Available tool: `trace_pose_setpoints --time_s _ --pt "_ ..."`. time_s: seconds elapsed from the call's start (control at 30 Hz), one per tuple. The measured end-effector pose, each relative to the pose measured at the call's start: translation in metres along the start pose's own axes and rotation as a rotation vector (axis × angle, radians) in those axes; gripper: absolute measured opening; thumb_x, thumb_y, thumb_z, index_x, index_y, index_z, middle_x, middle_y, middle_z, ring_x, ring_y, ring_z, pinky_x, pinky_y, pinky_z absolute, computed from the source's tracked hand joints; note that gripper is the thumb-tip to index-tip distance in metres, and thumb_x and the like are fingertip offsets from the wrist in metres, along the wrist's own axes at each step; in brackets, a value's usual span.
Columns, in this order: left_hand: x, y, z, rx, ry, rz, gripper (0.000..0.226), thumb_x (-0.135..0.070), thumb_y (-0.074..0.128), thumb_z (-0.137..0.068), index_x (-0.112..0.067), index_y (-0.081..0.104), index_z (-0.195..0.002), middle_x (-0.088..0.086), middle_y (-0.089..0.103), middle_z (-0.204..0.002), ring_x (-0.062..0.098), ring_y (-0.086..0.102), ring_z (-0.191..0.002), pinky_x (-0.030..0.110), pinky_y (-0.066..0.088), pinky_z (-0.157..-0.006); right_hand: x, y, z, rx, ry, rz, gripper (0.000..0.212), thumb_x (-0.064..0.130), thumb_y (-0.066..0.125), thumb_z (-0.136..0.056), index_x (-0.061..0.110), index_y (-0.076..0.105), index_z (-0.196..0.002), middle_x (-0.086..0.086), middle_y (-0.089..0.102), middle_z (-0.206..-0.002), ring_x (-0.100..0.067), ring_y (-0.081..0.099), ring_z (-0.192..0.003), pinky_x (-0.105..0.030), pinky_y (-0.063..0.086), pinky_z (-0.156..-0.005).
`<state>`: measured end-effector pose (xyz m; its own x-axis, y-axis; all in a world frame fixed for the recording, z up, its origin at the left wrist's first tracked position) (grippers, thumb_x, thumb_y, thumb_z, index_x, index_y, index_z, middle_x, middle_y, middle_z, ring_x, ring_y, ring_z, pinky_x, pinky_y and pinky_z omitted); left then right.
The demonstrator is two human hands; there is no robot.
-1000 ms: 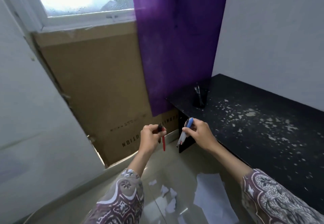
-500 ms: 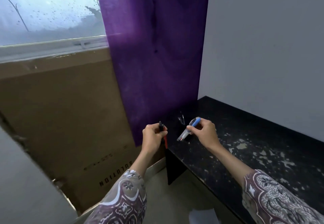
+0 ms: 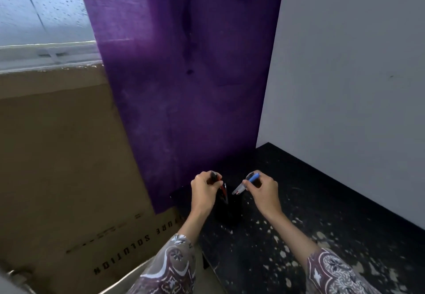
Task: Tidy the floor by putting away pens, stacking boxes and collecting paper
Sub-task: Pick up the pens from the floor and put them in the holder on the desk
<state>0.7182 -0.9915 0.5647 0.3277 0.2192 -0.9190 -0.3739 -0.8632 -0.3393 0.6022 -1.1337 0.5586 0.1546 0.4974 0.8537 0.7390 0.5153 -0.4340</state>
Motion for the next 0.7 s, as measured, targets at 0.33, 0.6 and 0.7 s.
trace_pose_setpoints --time_s 0.33,0.6,0.7 --pt "0.043 0.056 -0.029 0.105 -0.074 -0.112 0.024 0.003 0.064 -0.08 -0.019 0.062 -0.07 0.0 0.063 -0.083 0.004 0.058 -0.072 0.002 0.044 -0.06 -0.043 0.036 -0.023 0.078 0.014 0.112 0.037 0.007 0.064 -0.083 0.026 0.041 -0.062 0.004 0.051 -0.066 -0.004 0.05 -0.058 -0.01 0.042 -0.055" --pt "0.072 0.08 -0.035 0.289 -0.181 -0.142 0.043 0.004 0.063 -0.079 -0.012 0.051 -0.117 0.003 0.052 -0.102 0.014 0.053 -0.101 0.019 0.046 -0.078 -0.061 0.053 -0.027 0.175 0.086 0.105 0.02 0.002 0.061 -0.084 0.016 0.055 -0.097 0.002 0.057 -0.088 -0.006 0.059 -0.069 -0.011 0.05 -0.059" --pt "0.07 0.074 -0.032 0.275 -0.176 -0.136 0.039 0.003 0.064 -0.078 -0.013 0.053 -0.112 0.002 0.052 -0.099 0.015 0.053 -0.101 0.015 0.046 -0.074 -0.068 0.053 -0.023 0.186 0.13 0.111 0.032 0.001 0.06 -0.084 0.011 0.054 -0.114 -0.001 0.057 -0.102 -0.004 0.059 -0.073 -0.01 0.05 -0.059"
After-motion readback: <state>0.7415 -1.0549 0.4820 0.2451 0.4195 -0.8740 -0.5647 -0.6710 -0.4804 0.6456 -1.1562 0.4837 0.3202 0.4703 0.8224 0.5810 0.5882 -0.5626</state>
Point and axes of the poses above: each hand's wrist, its own z-axis away from the middle knuckle, its own y-axis out of the palm, x = y × z, the point moved 8 cm from there along -z, towards the middle knuckle
